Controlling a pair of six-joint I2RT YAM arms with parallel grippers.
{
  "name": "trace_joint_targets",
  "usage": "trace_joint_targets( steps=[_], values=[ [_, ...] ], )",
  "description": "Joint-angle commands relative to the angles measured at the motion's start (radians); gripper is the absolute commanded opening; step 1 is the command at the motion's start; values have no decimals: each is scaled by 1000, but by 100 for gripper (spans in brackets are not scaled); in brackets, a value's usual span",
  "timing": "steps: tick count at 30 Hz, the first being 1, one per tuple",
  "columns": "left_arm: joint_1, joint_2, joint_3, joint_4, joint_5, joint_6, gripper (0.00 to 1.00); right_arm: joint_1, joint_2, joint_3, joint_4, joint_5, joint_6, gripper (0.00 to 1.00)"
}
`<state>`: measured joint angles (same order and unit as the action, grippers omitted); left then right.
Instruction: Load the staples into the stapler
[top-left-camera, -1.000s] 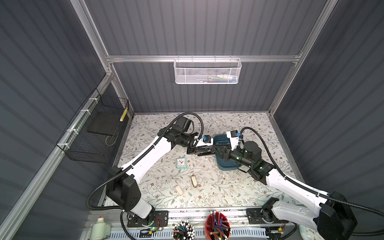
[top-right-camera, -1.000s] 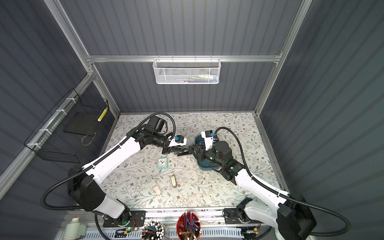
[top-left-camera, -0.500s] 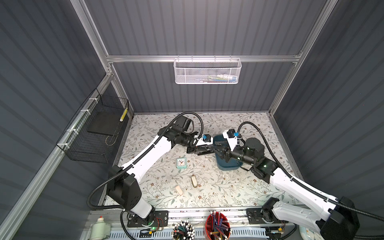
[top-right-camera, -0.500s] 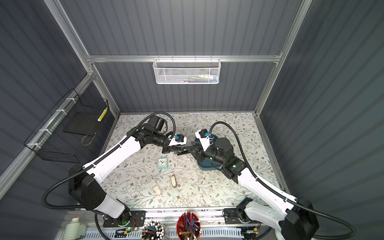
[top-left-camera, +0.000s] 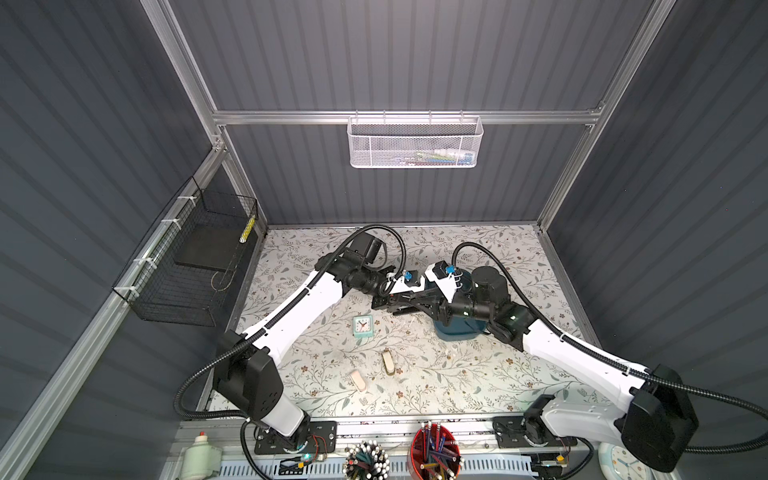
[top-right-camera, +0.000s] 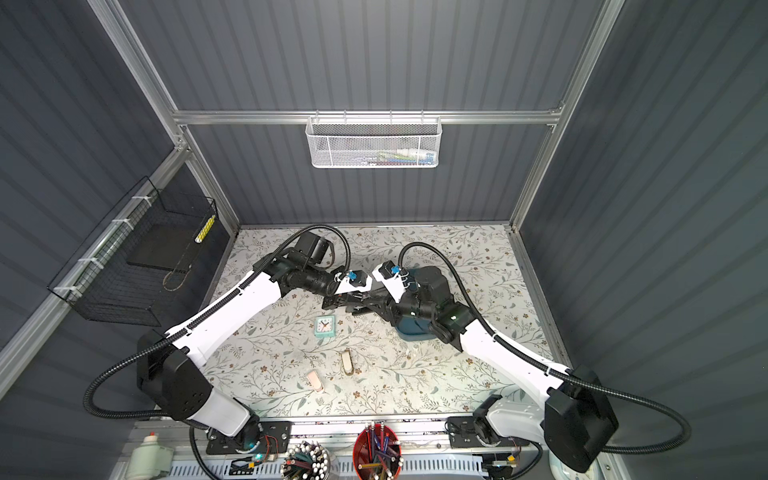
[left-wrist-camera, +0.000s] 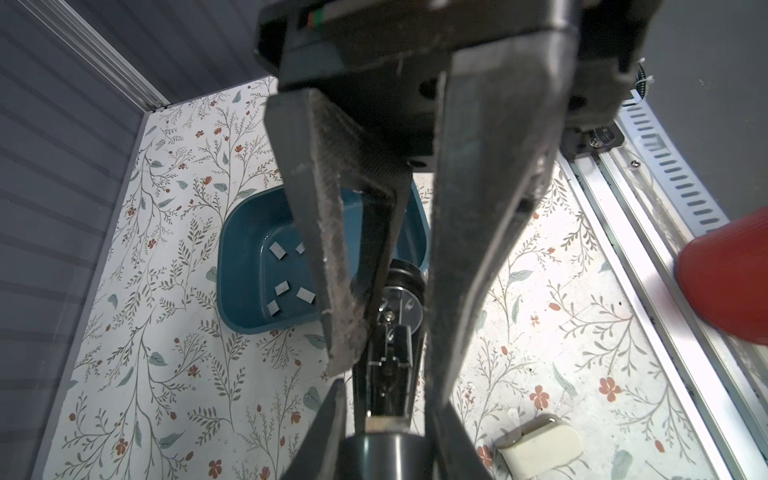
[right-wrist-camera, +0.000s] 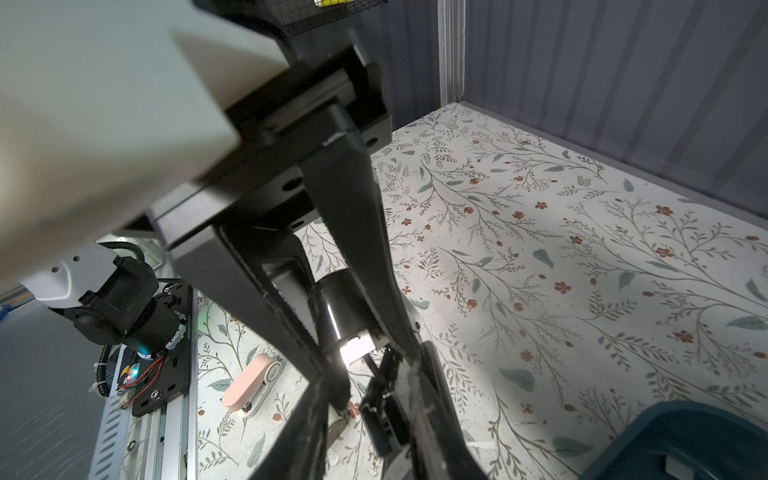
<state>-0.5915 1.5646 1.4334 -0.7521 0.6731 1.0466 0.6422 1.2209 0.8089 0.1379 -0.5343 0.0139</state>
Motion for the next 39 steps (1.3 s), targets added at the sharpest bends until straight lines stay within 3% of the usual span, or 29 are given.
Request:
trace_joint_targets(
  steps=[1,19,27,39],
  values=[
    [13,-74,55,46,95,13,0,8,9,-46,-34,-30,-20,37],
    [33,-133,36,44,187,42,0,61,52,-47,-37,90,-83,37],
    [83,-143,38,39,218,49,0,76,20,-93,-60,175,-94,42],
    [131,-170,29,38,284,71,0,88,32,-106,-40,162,-94,20]
  ],
)
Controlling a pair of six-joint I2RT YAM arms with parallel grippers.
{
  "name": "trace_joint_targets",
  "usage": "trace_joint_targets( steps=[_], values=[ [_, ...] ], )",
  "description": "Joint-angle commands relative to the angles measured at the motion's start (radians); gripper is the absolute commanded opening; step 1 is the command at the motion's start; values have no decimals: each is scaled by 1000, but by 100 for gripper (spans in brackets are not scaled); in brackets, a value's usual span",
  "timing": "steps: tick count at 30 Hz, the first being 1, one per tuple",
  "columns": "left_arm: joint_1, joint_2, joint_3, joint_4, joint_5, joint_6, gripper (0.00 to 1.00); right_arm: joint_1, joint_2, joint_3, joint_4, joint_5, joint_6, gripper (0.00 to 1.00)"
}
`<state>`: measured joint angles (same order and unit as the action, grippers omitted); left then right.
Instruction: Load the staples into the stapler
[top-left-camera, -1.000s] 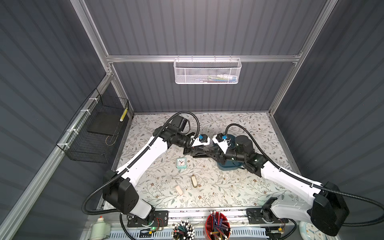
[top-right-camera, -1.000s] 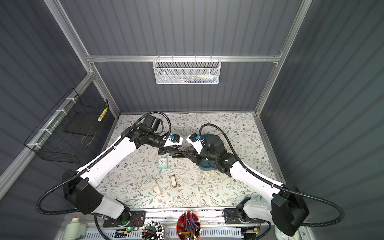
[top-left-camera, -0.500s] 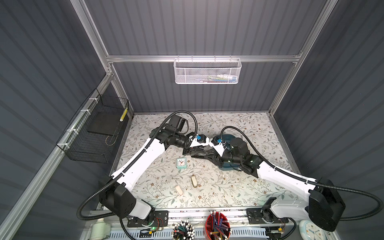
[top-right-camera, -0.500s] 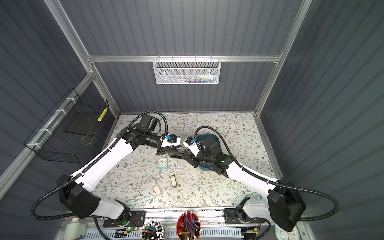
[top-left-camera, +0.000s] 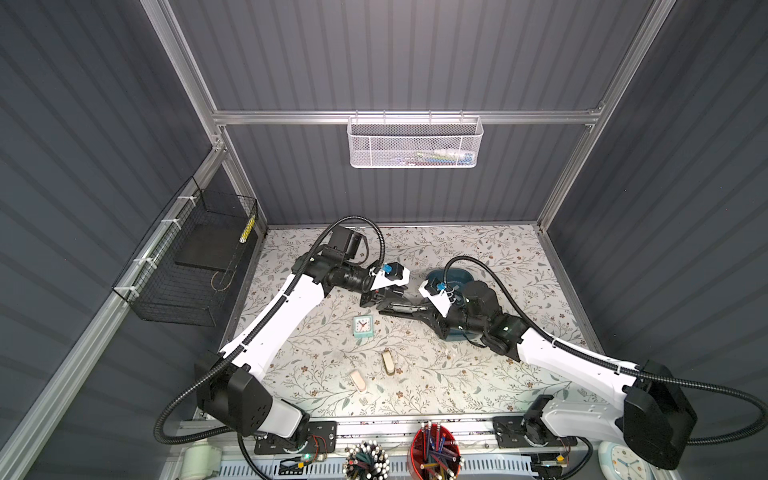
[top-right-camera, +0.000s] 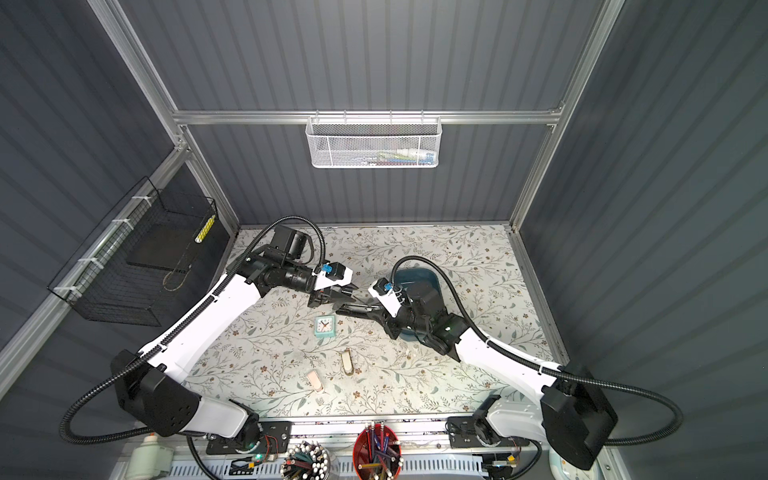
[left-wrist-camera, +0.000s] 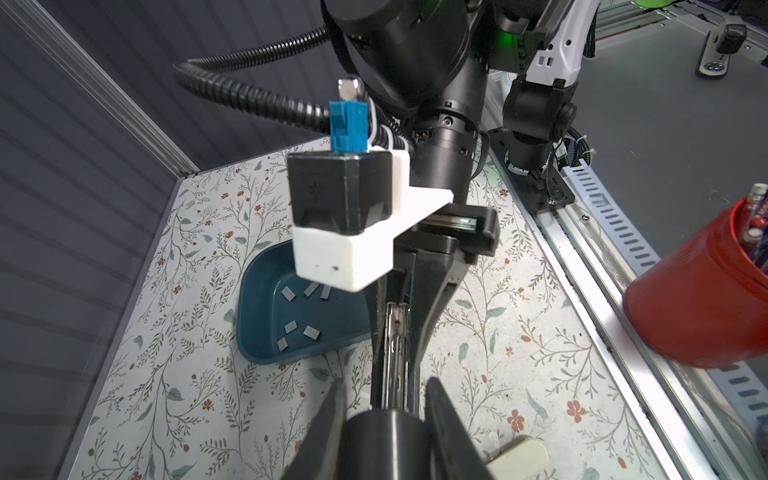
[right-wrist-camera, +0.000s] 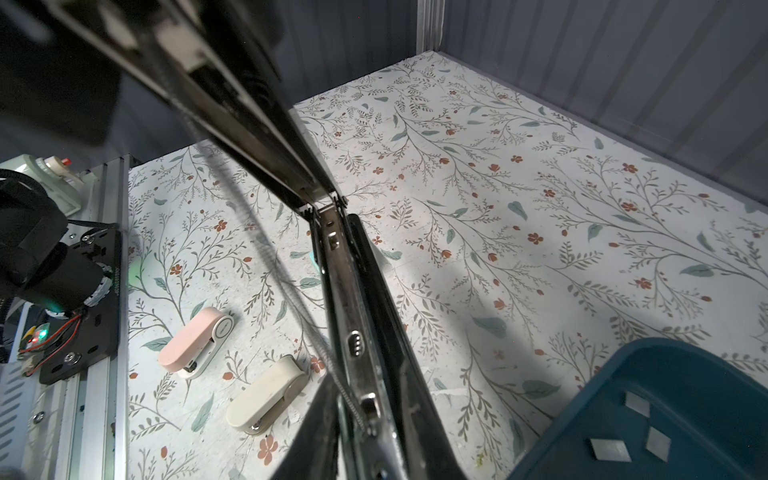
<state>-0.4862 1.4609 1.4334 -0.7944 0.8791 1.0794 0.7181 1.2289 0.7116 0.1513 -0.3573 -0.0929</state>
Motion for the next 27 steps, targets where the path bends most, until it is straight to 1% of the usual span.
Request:
trace_joint_targets(
  steps=[1,3,5,6,7,10,12,13,14,20,23,26,27],
  values=[
    [40,-69,27,80,96,46,0,12,27,-11,-50,-18,12,18],
    [79,-73,19,81,114,66,0,12,24,-20,-43,-27,15,12],
    [120,-71,-7,80,82,138,0,13,8,-41,-25,-33,24,5],
    [145,-69,-10,86,73,161,0,12,-2,-56,-14,-34,31,2],
    [181,-61,-51,96,71,170,0,12,-19,-75,4,-36,37,1],
    [273,-18,-46,28,87,277,0,12,-84,-154,83,-49,60,0],
    [308,3,-52,12,53,319,0,12,-134,-196,120,-51,70,0],
    [313,10,-61,-1,20,362,0,12,-151,-208,128,-50,73,0],
    [318,12,-76,8,-12,376,0,12,-166,-215,125,-45,73,0],
    [347,28,-116,82,-147,332,0,11,-233,-244,122,-26,73,0],
    [351,40,-142,145,-240,281,0,12,-283,-263,117,-22,74,0],
    [356,57,-160,230,-331,206,0,12,-341,-290,118,-10,88,0],
    [356,64,-157,234,-347,202,0,12,-358,-300,121,-4,98,0]
  ],
)
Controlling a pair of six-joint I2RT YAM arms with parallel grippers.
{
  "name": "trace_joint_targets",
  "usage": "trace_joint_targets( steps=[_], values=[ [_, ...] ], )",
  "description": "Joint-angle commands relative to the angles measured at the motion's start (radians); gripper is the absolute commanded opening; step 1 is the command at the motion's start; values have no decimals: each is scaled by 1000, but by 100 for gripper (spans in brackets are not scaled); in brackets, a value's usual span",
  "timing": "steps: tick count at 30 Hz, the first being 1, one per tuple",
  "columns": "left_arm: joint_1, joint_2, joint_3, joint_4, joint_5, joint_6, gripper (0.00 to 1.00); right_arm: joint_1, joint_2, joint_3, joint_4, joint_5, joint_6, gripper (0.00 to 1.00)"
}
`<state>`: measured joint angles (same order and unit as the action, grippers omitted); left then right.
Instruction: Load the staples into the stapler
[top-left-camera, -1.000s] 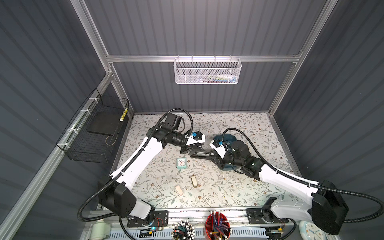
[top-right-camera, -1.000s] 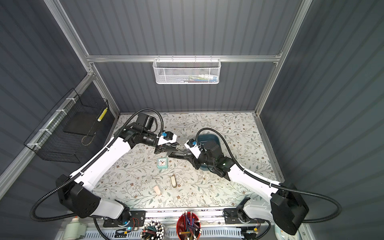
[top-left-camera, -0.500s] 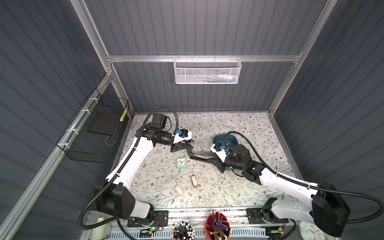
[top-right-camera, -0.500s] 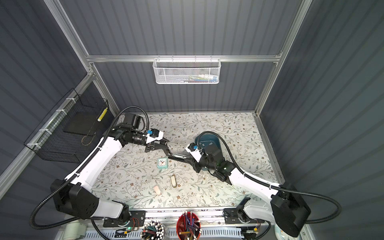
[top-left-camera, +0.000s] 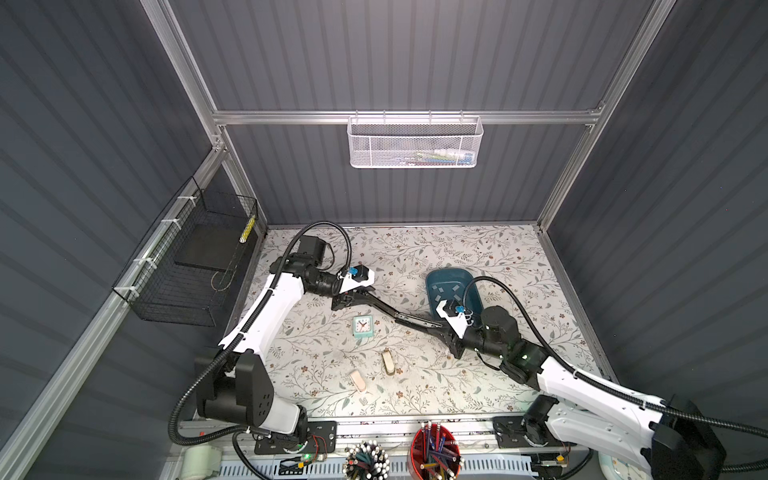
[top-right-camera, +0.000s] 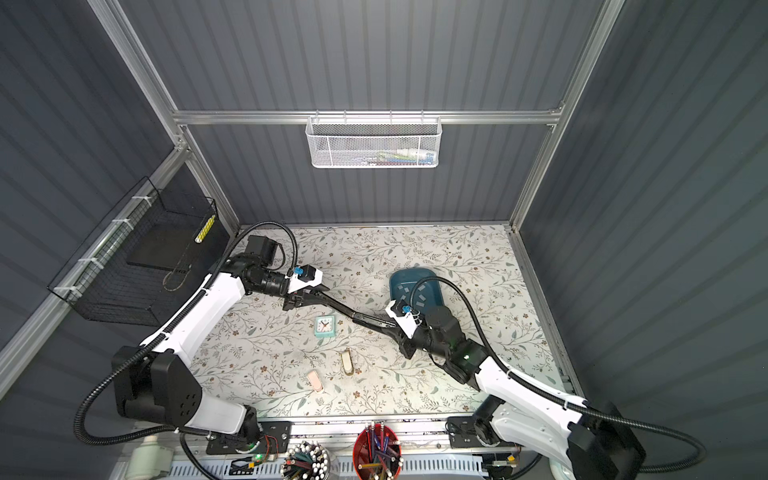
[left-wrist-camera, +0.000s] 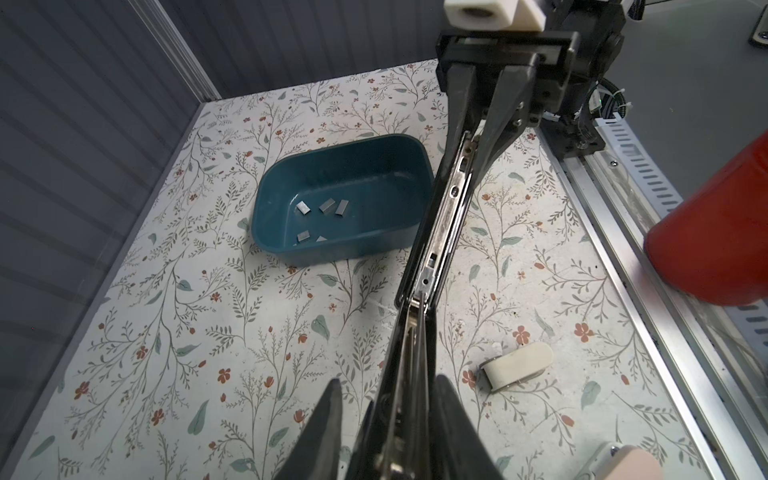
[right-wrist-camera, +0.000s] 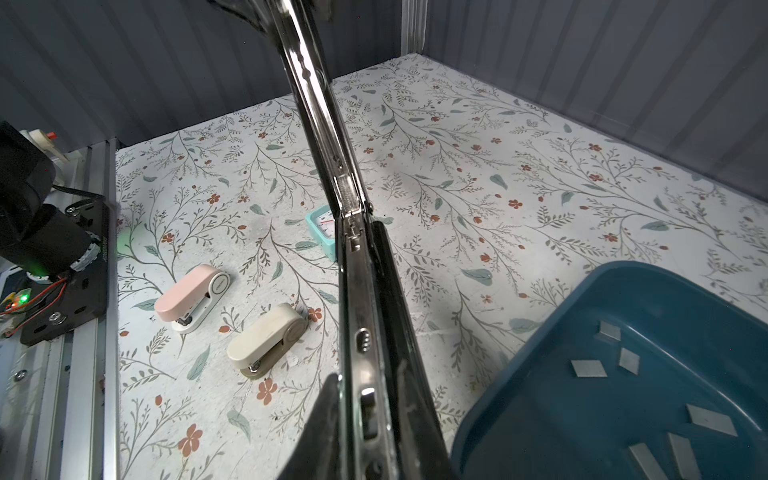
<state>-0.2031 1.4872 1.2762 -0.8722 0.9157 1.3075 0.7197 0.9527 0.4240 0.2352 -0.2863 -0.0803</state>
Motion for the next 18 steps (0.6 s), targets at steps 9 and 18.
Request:
trace_joint_targets(
  steps=[9,18],
  values=[
    [73,46,-24,421,-376,-123,35,69,-193,-61,40,105,188,0],
    [73,29,-11,479,-424,-209,50,216,-112,-28,113,323,293,0]
  ],
)
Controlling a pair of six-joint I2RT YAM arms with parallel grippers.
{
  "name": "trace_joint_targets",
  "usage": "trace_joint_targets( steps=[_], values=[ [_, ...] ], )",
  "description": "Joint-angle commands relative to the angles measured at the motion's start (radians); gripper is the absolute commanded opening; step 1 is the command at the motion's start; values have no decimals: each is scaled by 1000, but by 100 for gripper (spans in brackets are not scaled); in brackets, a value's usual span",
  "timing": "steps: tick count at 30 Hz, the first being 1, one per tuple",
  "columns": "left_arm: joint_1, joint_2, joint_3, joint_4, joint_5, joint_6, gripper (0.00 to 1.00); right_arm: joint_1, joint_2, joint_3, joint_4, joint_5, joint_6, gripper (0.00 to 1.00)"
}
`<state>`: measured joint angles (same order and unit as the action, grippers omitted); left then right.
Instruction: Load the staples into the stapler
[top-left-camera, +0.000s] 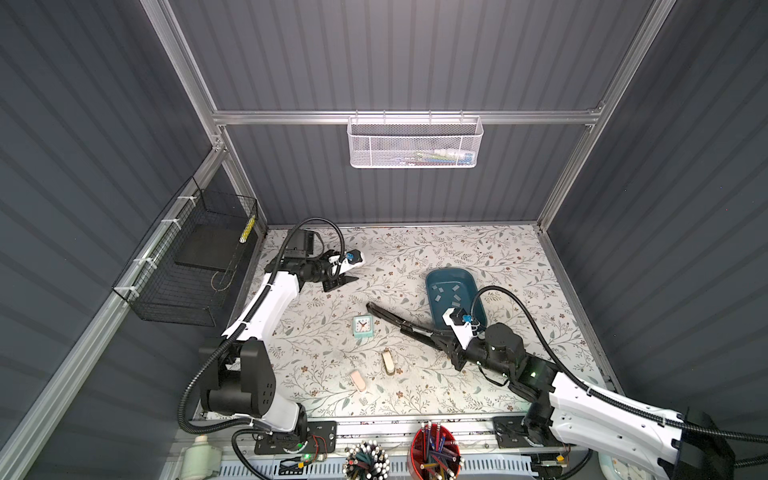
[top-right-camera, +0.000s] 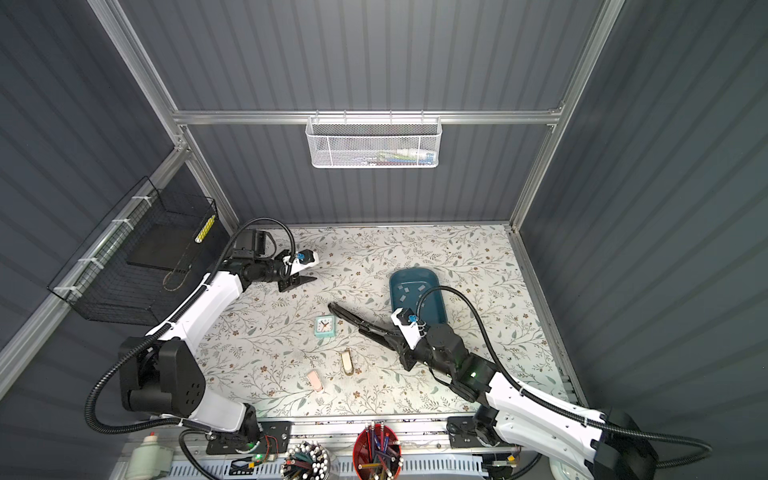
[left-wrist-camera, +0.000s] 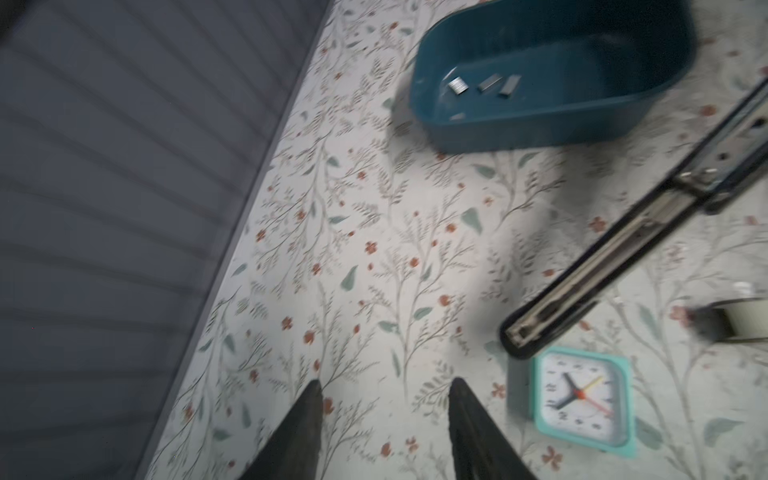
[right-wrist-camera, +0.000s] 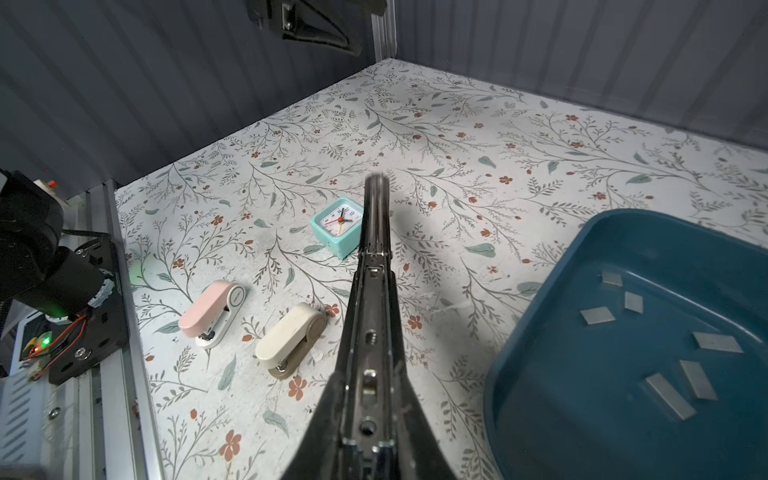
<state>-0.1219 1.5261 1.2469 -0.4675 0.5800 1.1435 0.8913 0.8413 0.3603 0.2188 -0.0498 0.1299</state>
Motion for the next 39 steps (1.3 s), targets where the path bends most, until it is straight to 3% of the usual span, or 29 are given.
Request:
trace_joint_targets(
  steps=[1,4,9,14,18,21,24,27,28,29,30,33,37,39],
  values=[
    [-9,-11,23,80,-87,-49,50,63,7,38,144,112,95,0],
    [-8,-24,29,102,-42,-73,50,111,53,52,177,216,135,0],
    [-9,-69,29,178,82,-106,51,159,178,39,274,493,251,0],
    [-9,-75,28,369,135,-213,54,160,247,21,376,533,278,0],
    [-9,-15,82,525,144,-352,62,168,339,44,406,543,255,0],
    [-9,54,234,508,171,-451,64,180,412,63,415,542,251,0],
    [-8,160,441,499,83,-694,72,182,488,90,406,514,266,0],
    [-9,253,716,304,78,-724,60,188,567,114,413,489,295,0],
    [-9,256,746,298,70,-733,65,188,583,115,414,489,310,0],
    [-9,246,743,317,71,-729,81,189,604,118,424,491,321,0],
    [-9,226,713,342,81,-691,89,189,620,118,427,499,332,0],
    [-9,173,640,231,191,-382,84,187,652,117,437,532,340,0],
    [-9,124,499,67,272,-4,91,180,665,88,464,564,327,0],
    [-10,105,389,150,295,40,91,173,655,67,472,573,327,0]
  ],
)
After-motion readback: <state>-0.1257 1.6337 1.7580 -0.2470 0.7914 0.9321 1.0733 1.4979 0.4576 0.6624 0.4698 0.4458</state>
